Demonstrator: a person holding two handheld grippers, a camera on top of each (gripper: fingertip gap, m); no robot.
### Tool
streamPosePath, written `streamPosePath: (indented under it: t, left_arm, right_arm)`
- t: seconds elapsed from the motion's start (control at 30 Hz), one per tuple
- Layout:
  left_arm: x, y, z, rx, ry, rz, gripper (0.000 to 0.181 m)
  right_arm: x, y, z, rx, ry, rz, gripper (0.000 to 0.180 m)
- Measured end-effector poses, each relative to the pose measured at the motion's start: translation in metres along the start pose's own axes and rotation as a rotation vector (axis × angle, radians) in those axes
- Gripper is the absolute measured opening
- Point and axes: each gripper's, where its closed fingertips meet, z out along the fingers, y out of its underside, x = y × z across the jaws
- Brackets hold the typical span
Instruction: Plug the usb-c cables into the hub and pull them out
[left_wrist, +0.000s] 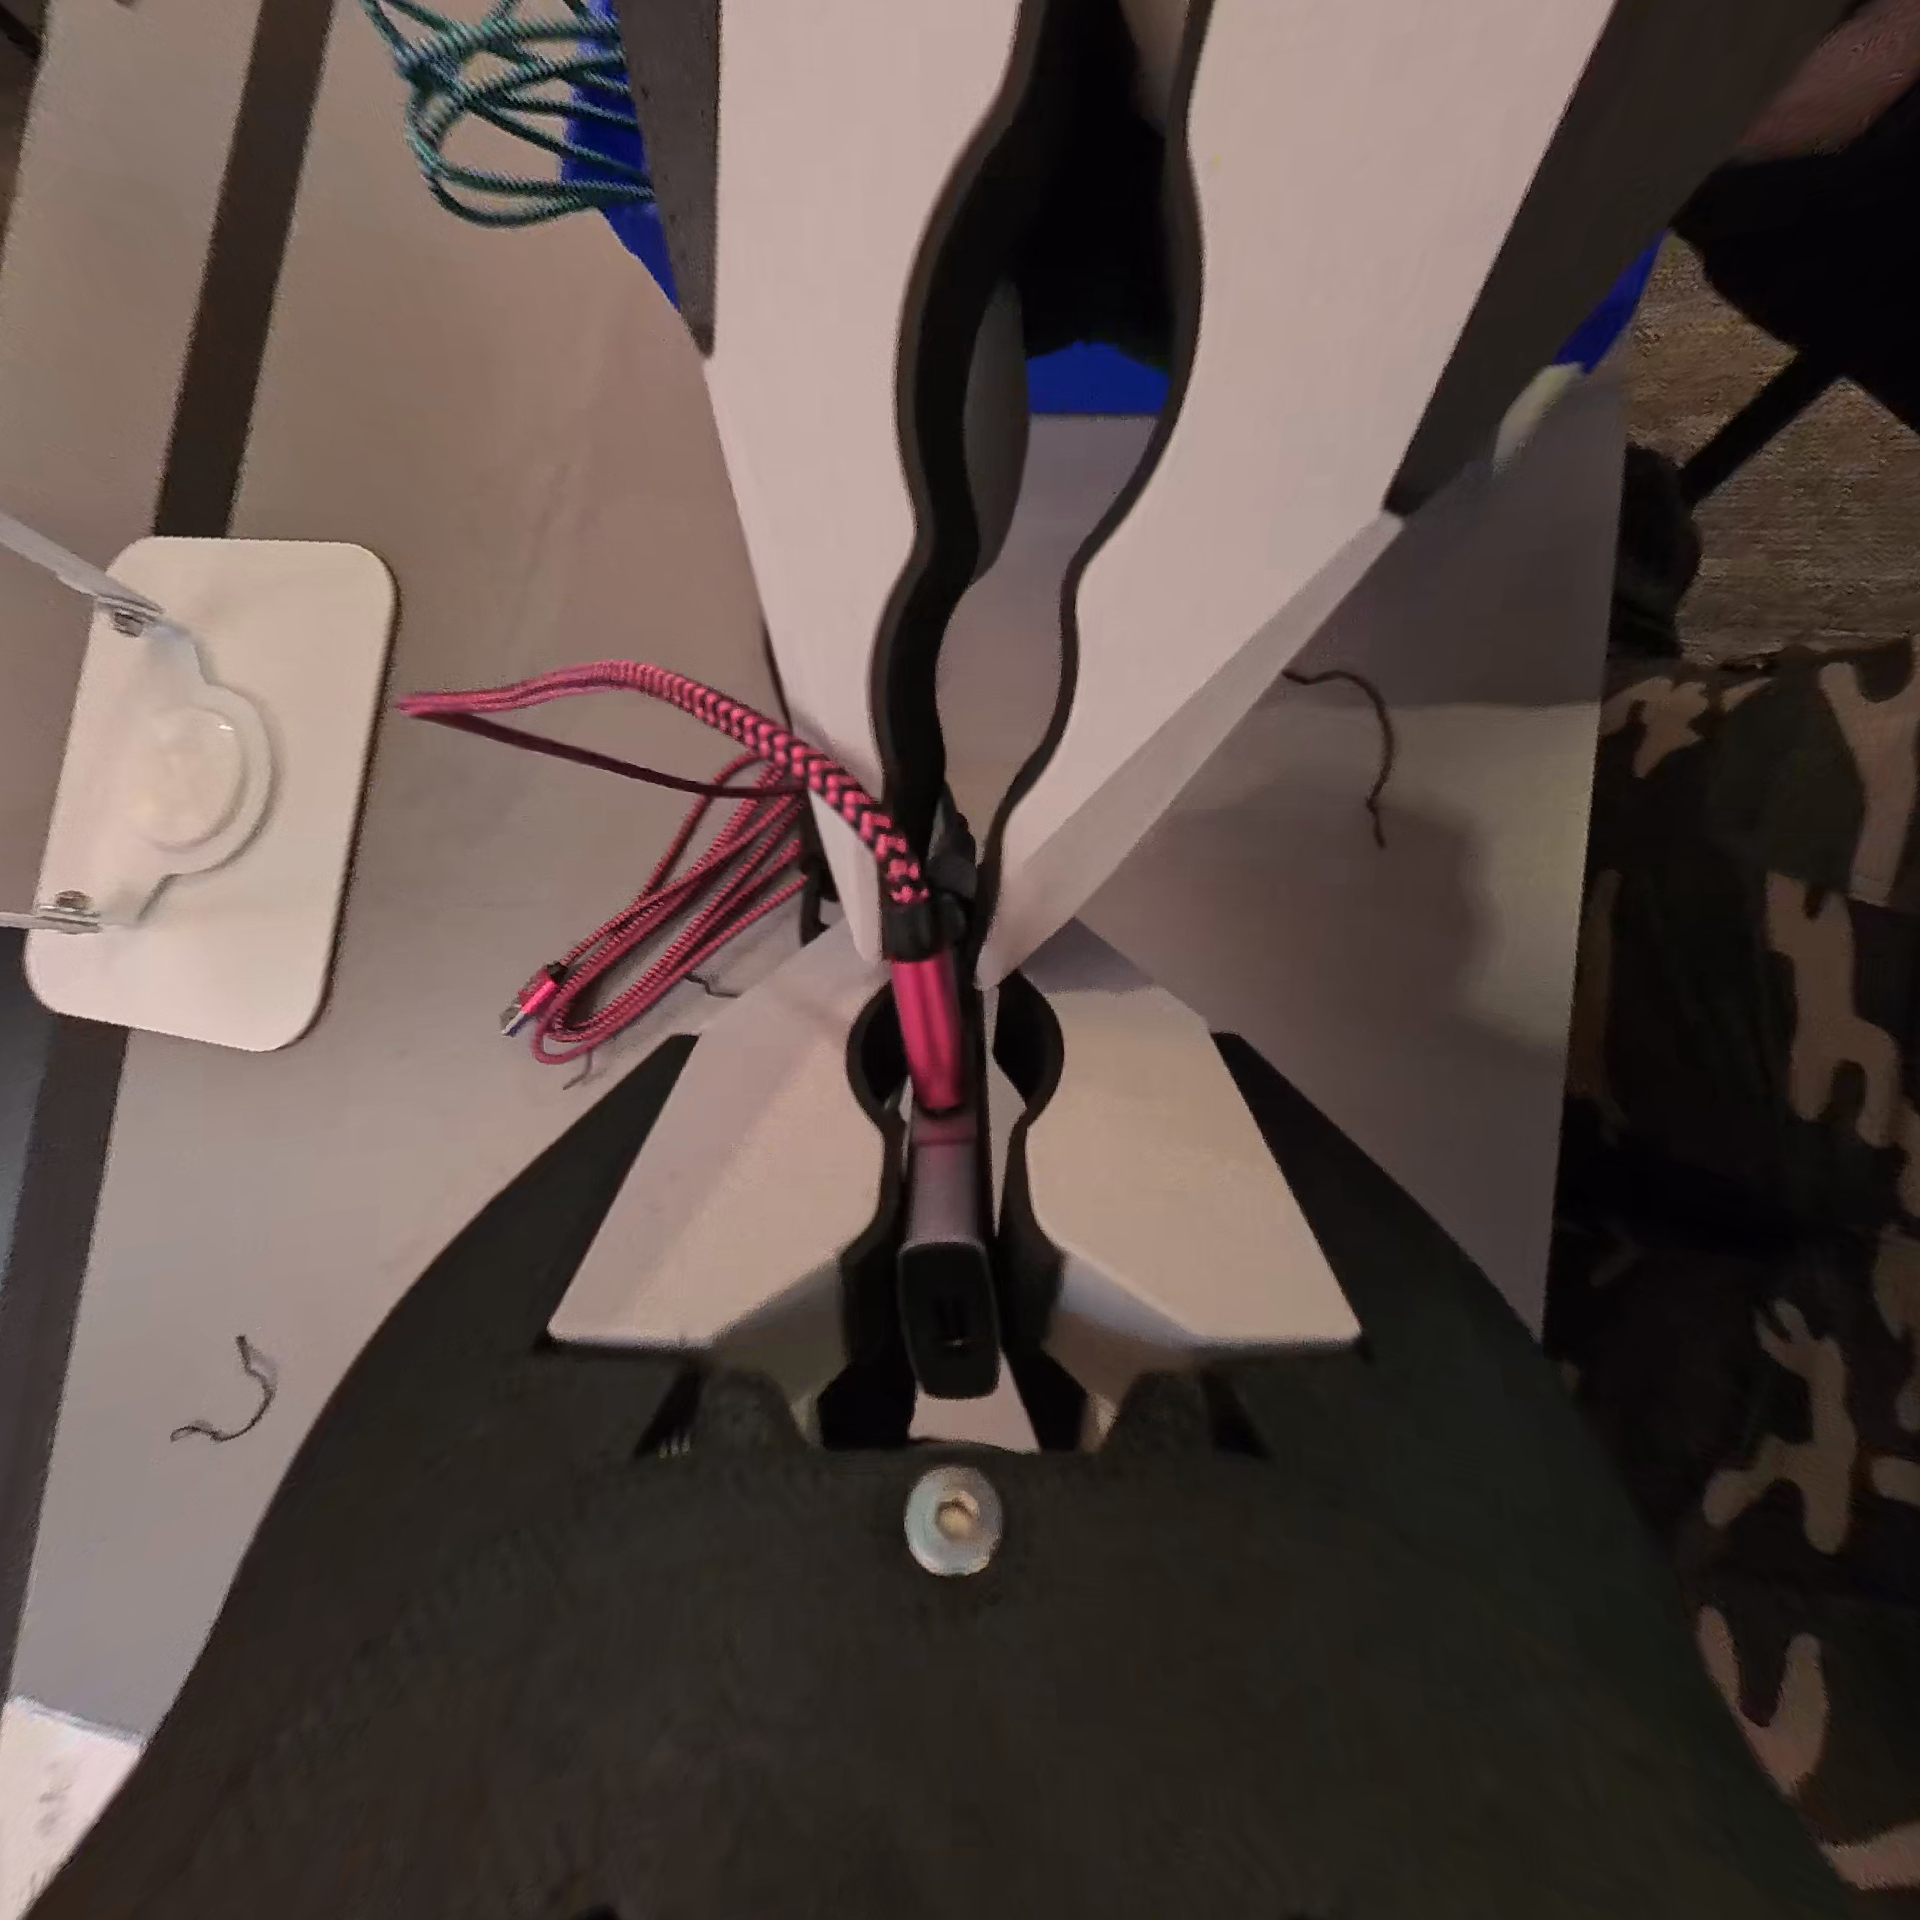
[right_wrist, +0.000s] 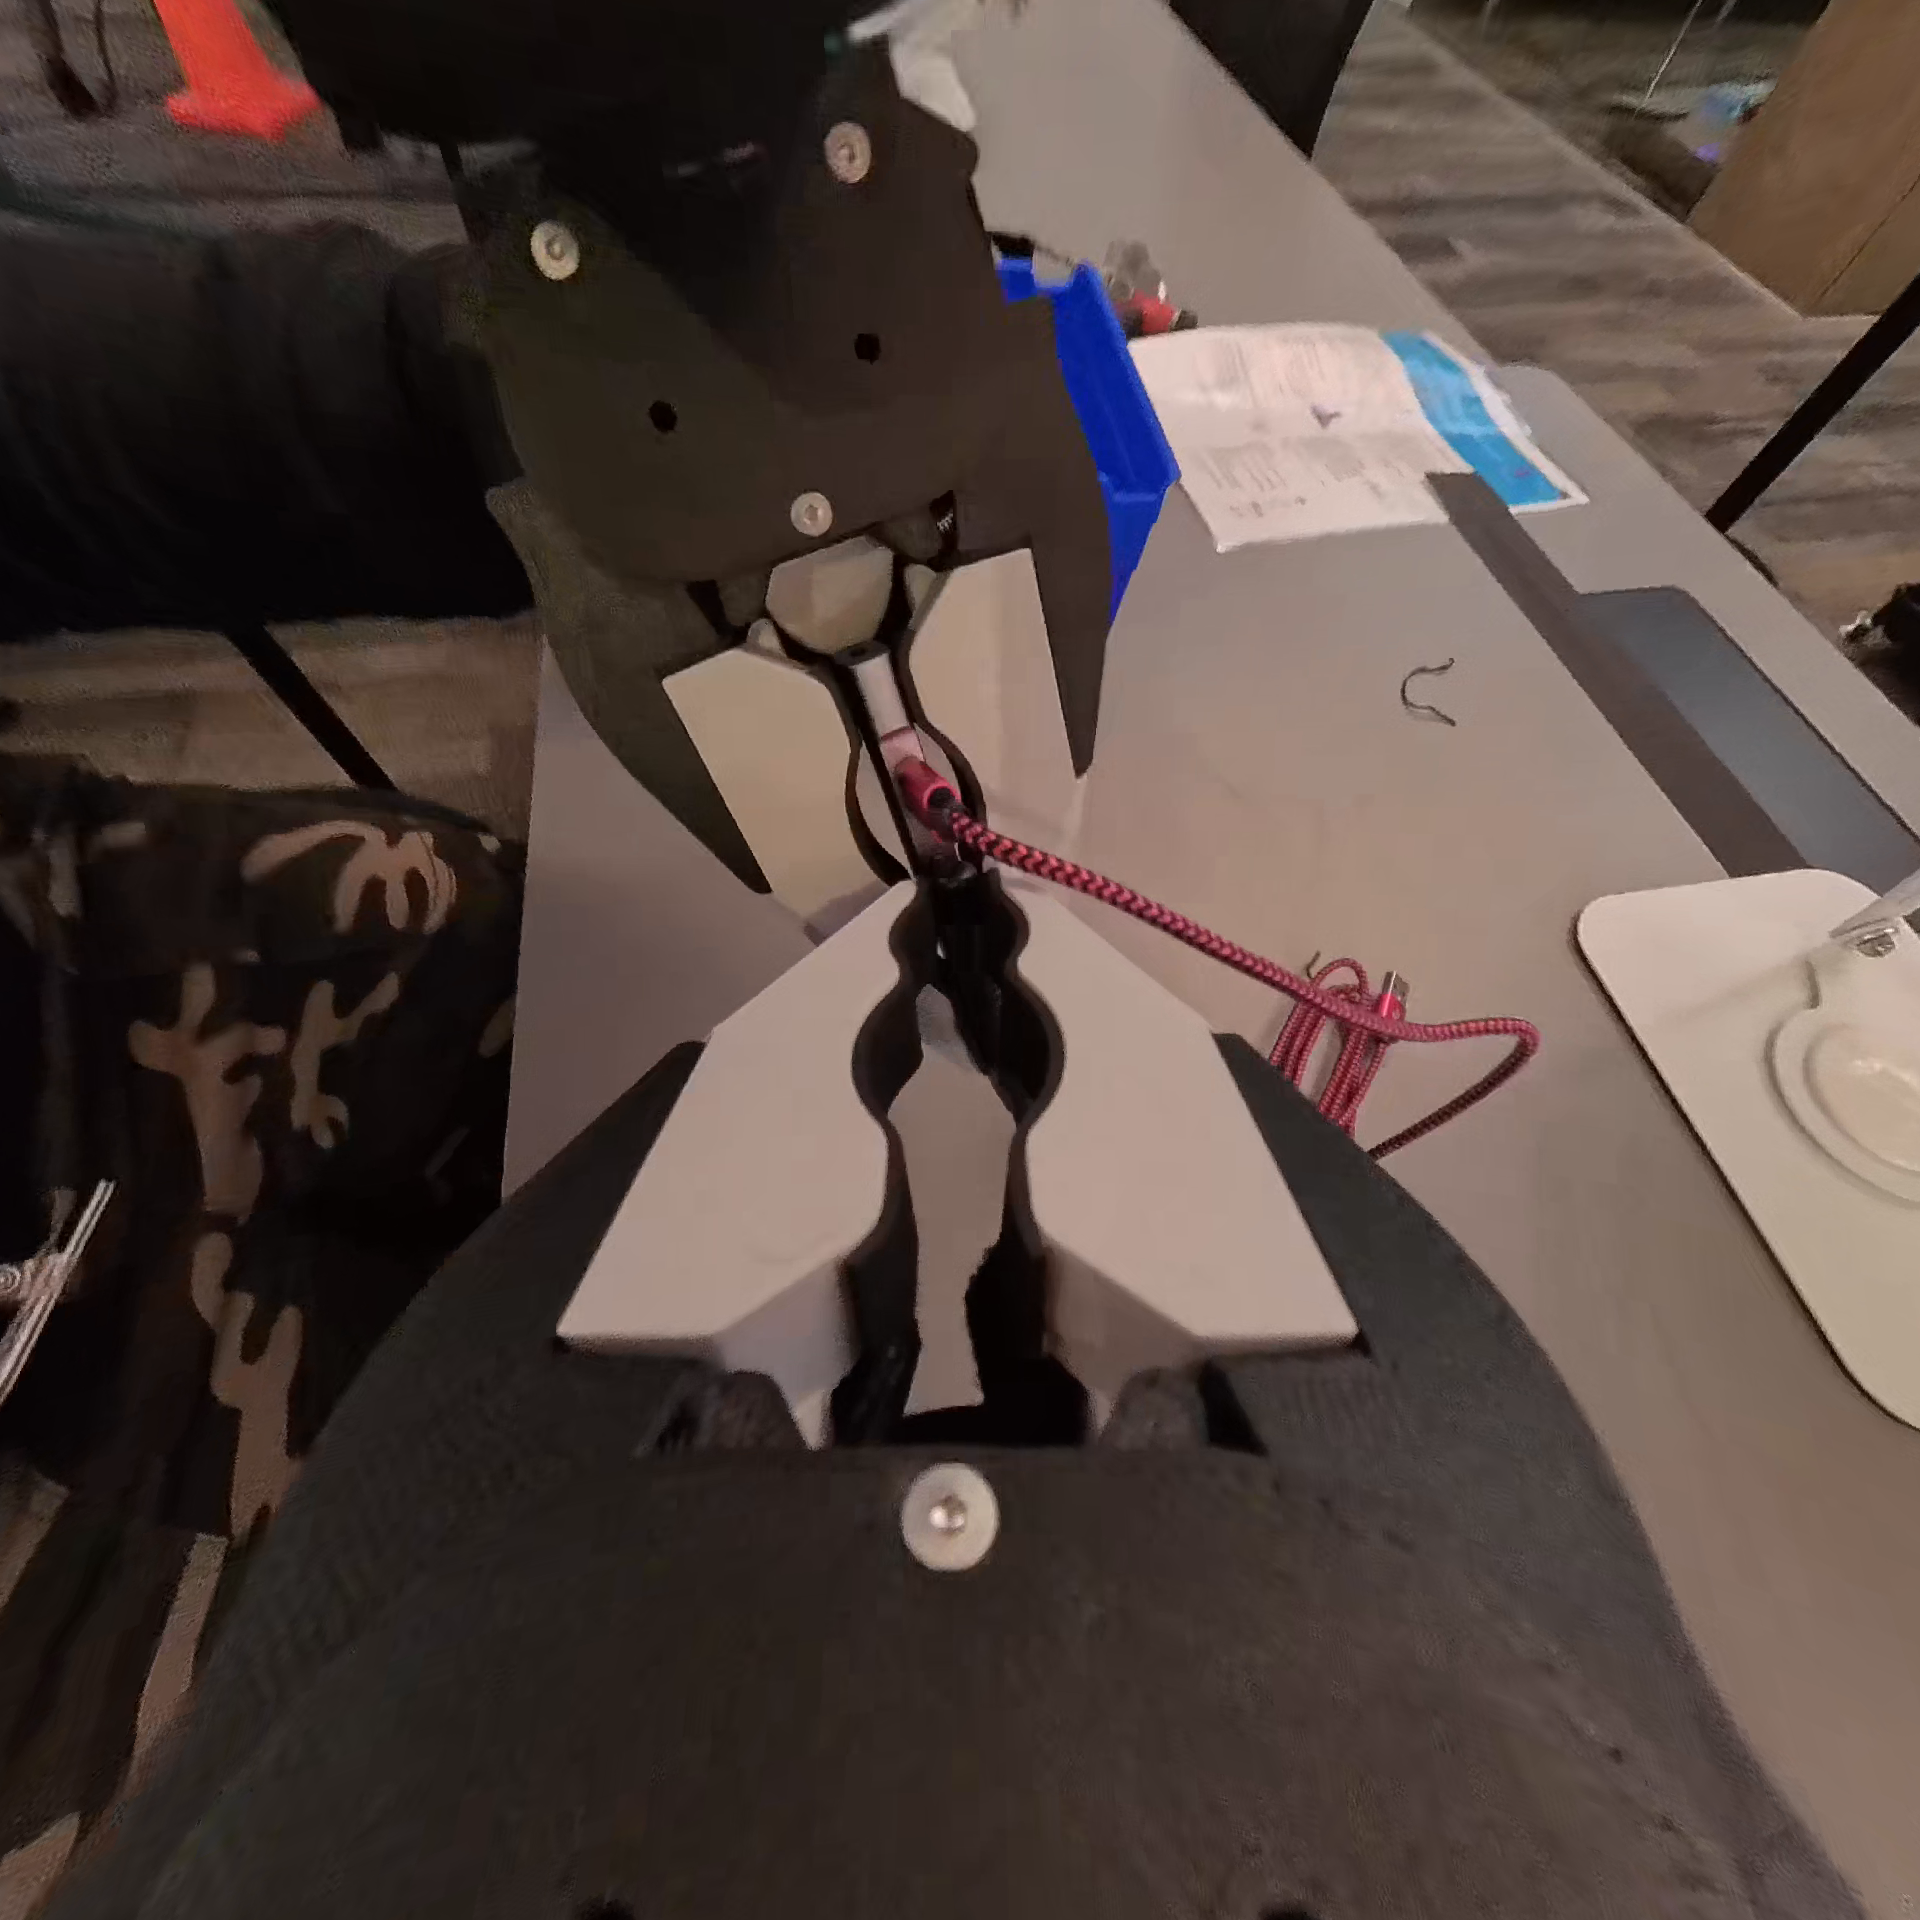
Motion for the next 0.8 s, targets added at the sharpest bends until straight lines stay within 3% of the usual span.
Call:
streamPosePath:
  t: [0.43, 0.8]
  left_arm:
    - [-0.011, -0.025, -0.024, 0.186, 0.037, -0.081, 0.017]
    - [-0.006, -0.032, -0.057, 0.428, 0.143, -0.178, 0.008]
  right_arm:
    - [0.011, -0.018, -0.019, 0.261, -0.093, 0.149, 0.005]
    - [0.009, -0.027, -0.029, 0.325, -0.125, 0.173, 0.006]
